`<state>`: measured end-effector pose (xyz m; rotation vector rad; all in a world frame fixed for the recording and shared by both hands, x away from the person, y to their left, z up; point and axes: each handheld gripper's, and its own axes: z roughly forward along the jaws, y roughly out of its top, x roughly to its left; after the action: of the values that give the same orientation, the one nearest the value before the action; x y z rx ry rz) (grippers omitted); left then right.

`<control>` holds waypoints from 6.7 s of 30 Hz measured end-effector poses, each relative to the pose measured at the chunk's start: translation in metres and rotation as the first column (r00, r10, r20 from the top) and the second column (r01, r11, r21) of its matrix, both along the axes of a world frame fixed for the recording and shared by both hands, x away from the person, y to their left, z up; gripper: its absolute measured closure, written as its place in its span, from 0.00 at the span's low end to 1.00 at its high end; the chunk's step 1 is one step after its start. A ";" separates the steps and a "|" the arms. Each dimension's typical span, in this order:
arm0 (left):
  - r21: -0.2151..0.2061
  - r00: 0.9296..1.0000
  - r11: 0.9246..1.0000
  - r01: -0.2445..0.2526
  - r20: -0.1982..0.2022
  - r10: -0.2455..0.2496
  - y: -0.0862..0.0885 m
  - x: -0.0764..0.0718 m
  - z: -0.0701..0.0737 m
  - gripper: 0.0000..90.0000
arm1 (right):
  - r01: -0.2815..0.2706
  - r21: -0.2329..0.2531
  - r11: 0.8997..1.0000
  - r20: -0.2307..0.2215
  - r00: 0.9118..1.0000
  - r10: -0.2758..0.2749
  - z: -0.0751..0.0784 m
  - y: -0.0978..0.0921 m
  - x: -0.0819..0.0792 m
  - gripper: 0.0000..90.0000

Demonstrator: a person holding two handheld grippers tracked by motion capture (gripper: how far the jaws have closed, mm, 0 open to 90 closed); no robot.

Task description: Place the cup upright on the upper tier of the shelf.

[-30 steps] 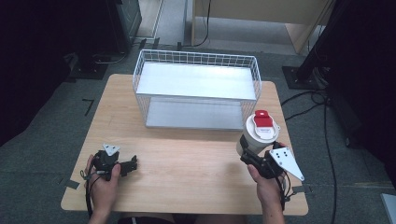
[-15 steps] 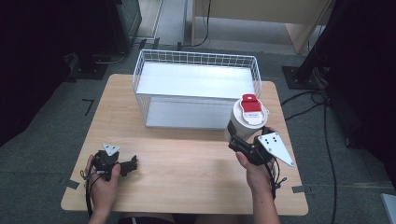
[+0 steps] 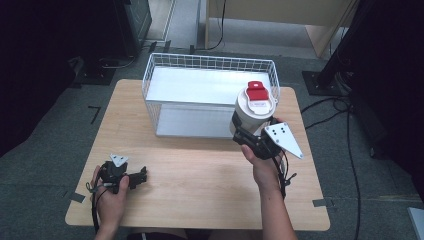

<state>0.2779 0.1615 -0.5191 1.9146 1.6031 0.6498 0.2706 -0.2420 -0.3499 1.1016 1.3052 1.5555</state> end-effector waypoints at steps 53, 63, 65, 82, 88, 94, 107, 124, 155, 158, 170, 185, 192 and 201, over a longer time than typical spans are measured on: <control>-0.001 1.000 1.000 0.000 0.000 0.000 0.000 0.000 0.000 0.00 | 0.007 -0.048 0.999 -0.059 0.998 -0.010 0.032 0.057 0.136 0.14; -0.002 1.000 1.000 -0.001 0.000 0.001 0.000 0.000 0.000 0.00 | 0.014 -0.052 0.999 -0.084 0.996 -0.019 0.031 0.065 0.149 0.14; -0.003 1.000 1.000 -0.001 0.001 0.001 0.000 0.000 0.000 0.00 | 0.016 -0.050 0.999 -0.087 0.996 -0.020 0.030 0.065 0.150 0.14; -0.002 1.000 1.000 -0.001 0.000 0.001 0.000 0.000 0.000 0.00 | 0.022 -0.074 0.997 -0.104 0.994 -0.030 0.026 0.068 0.158 0.14; -0.002 1.000 1.000 -0.001 0.000 0.001 0.000 0.000 0.000 0.00 | -0.004 -0.100 0.995 -0.120 0.993 -0.008 0.028 0.066 0.155 0.13; -0.004 1.000 1.000 -0.002 0.001 0.002 0.000 0.000 0.000 0.00 | -0.022 -0.094 0.995 -0.132 0.991 0.009 0.029 0.063 0.153 0.12; 0.001 1.000 1.000 0.000 -0.001 0.000 0.000 0.000 0.000 0.00 | -0.045 -0.101 0.994 -0.135 0.990 0.031 0.023 0.056 0.142 0.11; -0.001 1.000 1.000 -0.002 0.000 0.002 0.000 0.000 0.000 0.00 | -0.073 -0.106 0.992 -0.140 0.988 0.058 0.013 0.045 0.118 0.02; 0.000 1.000 1.000 -0.001 0.000 0.001 0.000 0.000 0.000 0.00 | -0.054 -0.098 0.994 -0.145 0.989 0.039 -0.018 0.007 0.056 0.02; 0.000 1.000 1.000 -0.001 0.000 0.001 0.000 0.000 0.000 0.00 | -0.057 -0.121 0.991 -0.144 0.989 0.039 -0.024 0.002 0.047 0.02; -0.002 1.000 1.000 -0.002 -0.002 0.002 0.000 0.000 0.000 0.00 | -0.048 -0.138 0.989 -0.180 0.983 0.023 -0.046 -0.011 0.024 0.02; 0.000 1.000 1.000 0.000 -0.002 0.000 0.000 0.000 0.000 0.00 | 0.013 -0.121 0.993 -0.208 0.977 -0.038 -0.073 -0.053 -0.010 0.03; -0.001 1.000 1.000 -0.001 -0.001 0.001 0.000 0.000 0.000 0.00 | 0.040 -0.111 0.993 -0.221 0.973 -0.064 -0.083 -0.072 -0.022 0.03; -0.001 1.000 1.000 -0.001 -0.001 0.001 0.000 0.000 0.000 0.00 | 0.081 -0.130 0.988 -0.267 0.957 -0.113 -0.101 -0.096 -0.033 0.03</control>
<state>0.2780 0.1611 -0.5191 1.9141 1.6048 0.6478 0.2373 -0.3377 -0.4509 1.3192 1.4810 1.2694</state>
